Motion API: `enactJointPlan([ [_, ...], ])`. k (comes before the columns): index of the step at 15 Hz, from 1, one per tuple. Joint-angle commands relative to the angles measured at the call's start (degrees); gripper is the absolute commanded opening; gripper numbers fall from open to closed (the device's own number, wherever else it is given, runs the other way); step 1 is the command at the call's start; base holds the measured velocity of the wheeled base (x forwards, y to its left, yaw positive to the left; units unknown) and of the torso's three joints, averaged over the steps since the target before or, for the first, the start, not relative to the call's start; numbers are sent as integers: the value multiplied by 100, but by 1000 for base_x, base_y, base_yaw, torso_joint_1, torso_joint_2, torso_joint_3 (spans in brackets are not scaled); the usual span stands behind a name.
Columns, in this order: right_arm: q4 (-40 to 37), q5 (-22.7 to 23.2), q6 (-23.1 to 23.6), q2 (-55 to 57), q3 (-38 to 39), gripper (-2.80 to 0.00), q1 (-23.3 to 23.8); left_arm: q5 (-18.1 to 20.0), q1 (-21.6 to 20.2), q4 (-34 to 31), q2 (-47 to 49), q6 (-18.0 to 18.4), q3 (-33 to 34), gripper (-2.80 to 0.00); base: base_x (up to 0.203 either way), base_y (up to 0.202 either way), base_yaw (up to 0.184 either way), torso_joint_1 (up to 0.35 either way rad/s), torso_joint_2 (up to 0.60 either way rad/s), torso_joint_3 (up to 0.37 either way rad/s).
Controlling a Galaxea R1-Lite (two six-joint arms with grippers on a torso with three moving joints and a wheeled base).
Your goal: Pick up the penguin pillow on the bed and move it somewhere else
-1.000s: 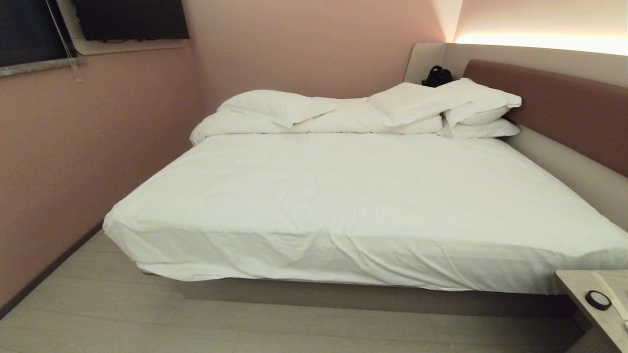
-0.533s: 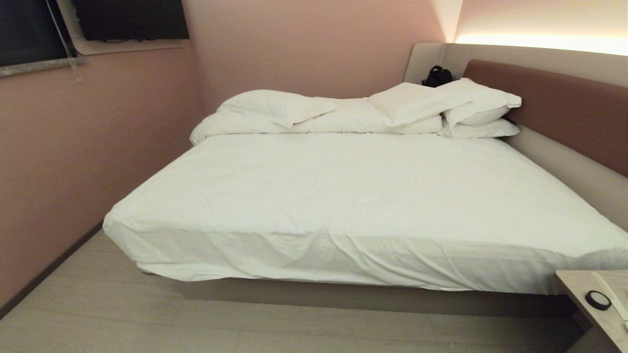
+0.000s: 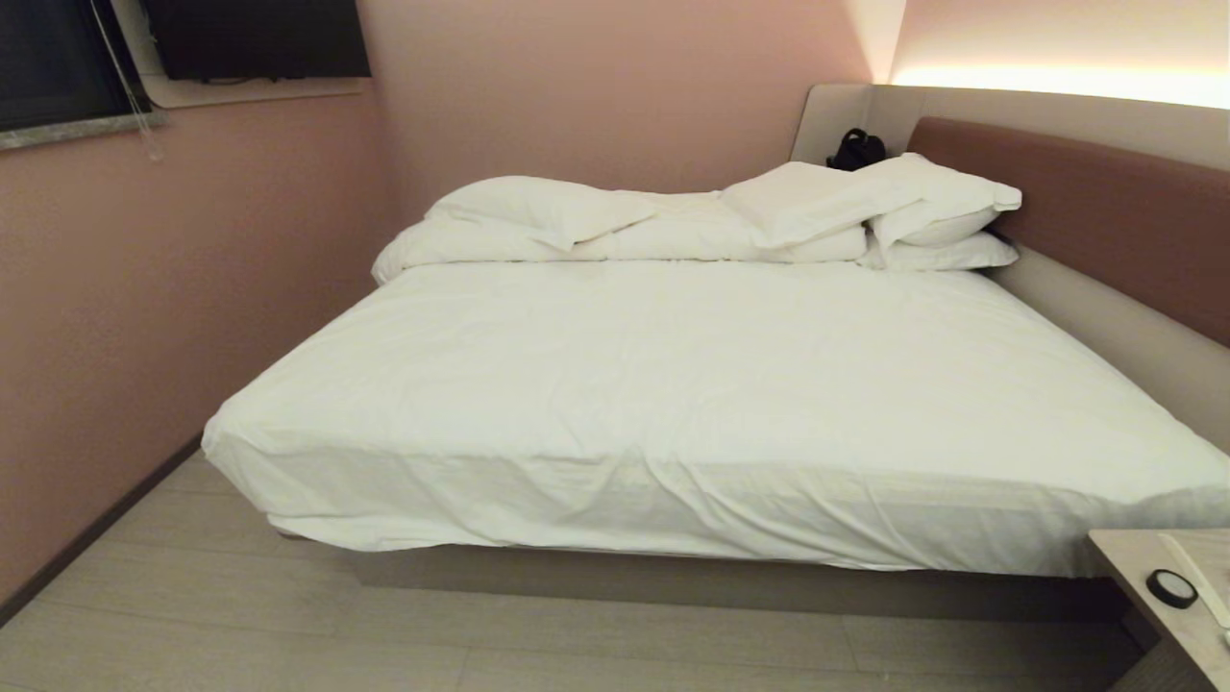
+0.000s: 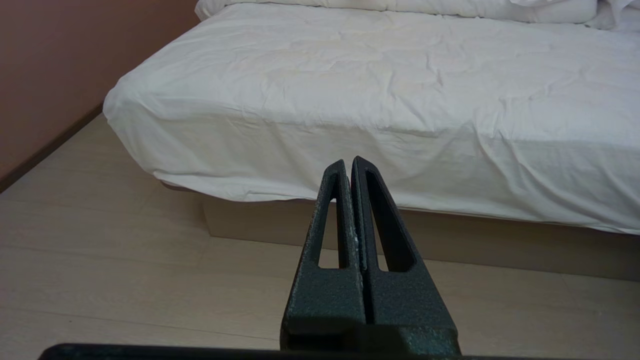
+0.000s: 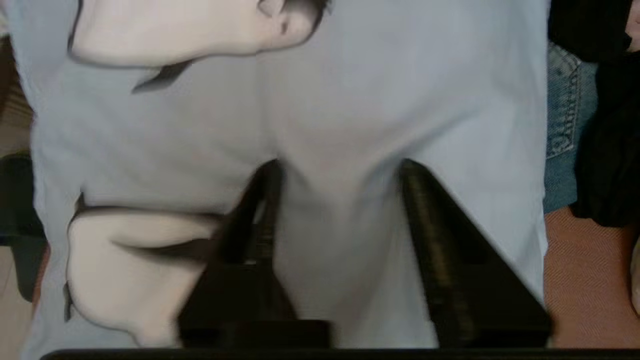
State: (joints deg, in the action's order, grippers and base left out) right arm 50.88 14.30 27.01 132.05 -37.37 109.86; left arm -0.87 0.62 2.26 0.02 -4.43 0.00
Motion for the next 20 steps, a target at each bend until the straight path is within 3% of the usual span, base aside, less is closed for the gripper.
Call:
enactJointPlan([
  [1,-2,164,15,-311,154,0,22,-1,-1,3,-2,-6,0,-280,0,0,0,0,0,0],
  [7,-125,736,6,-1917,982,0,13,-1,-1,3,-2,-6,0,-280,0,0,0,0,0,0],
  [11,-1202,1305,-41,-3509,1088,0,-171,-1,-1,3,-2,-6,0,-280,0,0,0,0,0,0],
  [15,-3104,1297,-925,-4278,231,0,-1373,-1,-1,3,-2,-6,0,-280,0,0,0,0,0,0],
  [16,-3308,1153,-1153,-4281,80,-82,-1664,-1,-1,3,-2,-6,0,-280,0,0,0,0,0,0],
  [17,-3360,964,-1376,-4243,-2,-280,-1965,-1,-1,3,-2,-6,0,-280,0,0,0,0,0,0],
  [20,-3411,305,-2107,-4109,-206,-280,-2996,-1,-1,3,-2,-6,0,-280,0,0,0,0,0,0],
])
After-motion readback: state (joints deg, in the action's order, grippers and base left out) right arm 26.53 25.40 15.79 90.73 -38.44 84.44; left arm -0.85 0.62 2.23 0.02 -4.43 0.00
